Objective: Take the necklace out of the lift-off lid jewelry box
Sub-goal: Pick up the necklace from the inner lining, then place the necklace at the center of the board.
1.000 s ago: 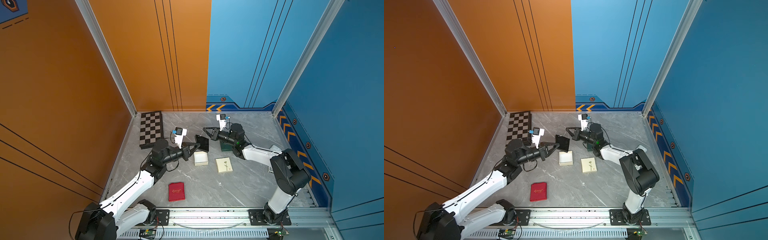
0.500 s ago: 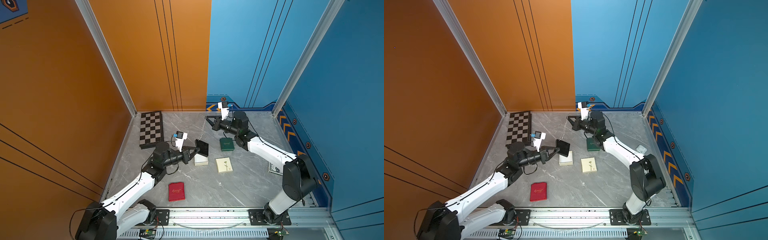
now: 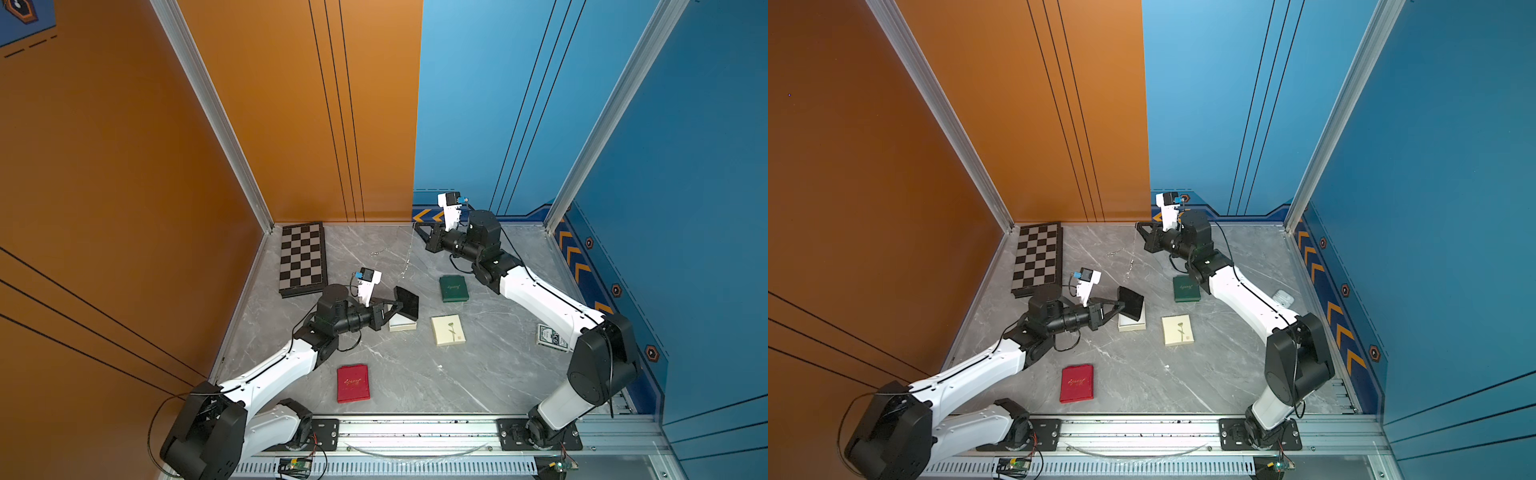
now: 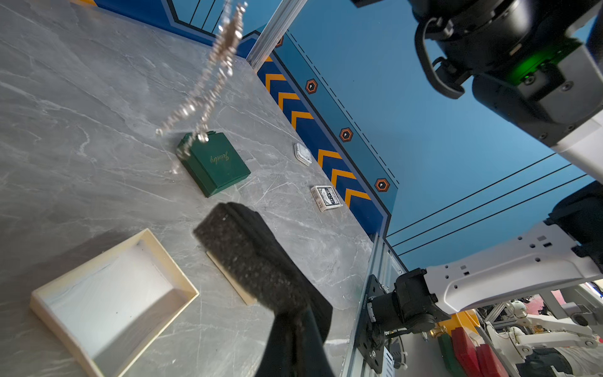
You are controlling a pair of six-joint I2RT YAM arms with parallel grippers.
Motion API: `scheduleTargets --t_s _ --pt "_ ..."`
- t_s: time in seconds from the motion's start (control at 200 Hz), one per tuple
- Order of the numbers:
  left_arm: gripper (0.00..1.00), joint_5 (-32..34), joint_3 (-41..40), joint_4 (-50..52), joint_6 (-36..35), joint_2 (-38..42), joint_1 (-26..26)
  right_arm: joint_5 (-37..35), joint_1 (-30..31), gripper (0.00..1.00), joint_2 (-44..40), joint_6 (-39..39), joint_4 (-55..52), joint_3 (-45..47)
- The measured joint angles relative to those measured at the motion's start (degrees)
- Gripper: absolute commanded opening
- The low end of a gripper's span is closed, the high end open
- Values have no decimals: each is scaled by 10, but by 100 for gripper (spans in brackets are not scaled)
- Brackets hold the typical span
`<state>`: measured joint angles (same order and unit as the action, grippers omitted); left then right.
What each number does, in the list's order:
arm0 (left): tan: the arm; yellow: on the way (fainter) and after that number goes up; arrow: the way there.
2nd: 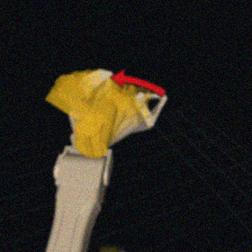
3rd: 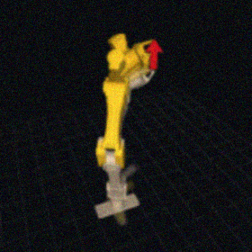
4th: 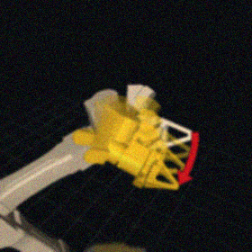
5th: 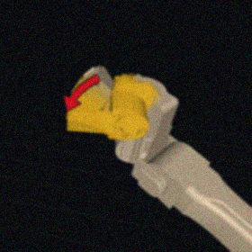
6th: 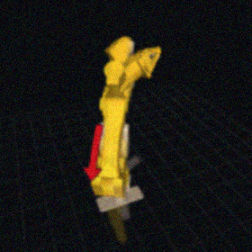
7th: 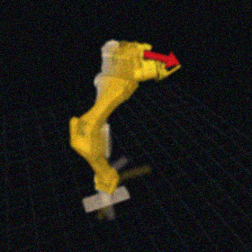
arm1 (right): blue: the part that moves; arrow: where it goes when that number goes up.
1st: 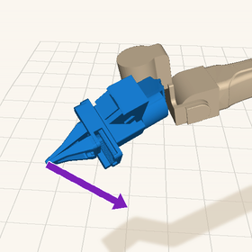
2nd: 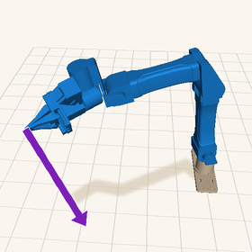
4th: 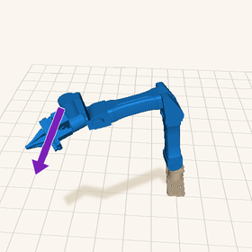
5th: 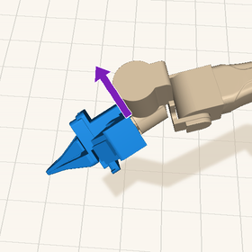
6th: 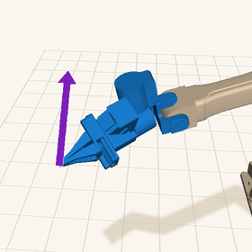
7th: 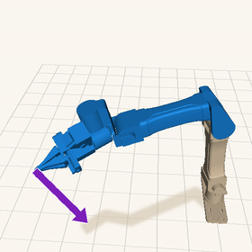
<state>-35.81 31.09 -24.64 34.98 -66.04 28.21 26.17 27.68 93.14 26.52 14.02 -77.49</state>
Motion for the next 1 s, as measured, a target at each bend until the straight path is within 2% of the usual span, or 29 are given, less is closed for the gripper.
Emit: scheduleTargets --t_s 0.385,0.816,1.001 --pt "0 27 -3 3 -5 -18 -1 -10 0 0 6 -19 -37 -37" --pt "0 217 22 170 -41 27 -13 -10 0 0 111 -36 -59 -73" --pt "0 274 28 221 -52 60 -21 -12 0 0 179 -49 -76 -122"
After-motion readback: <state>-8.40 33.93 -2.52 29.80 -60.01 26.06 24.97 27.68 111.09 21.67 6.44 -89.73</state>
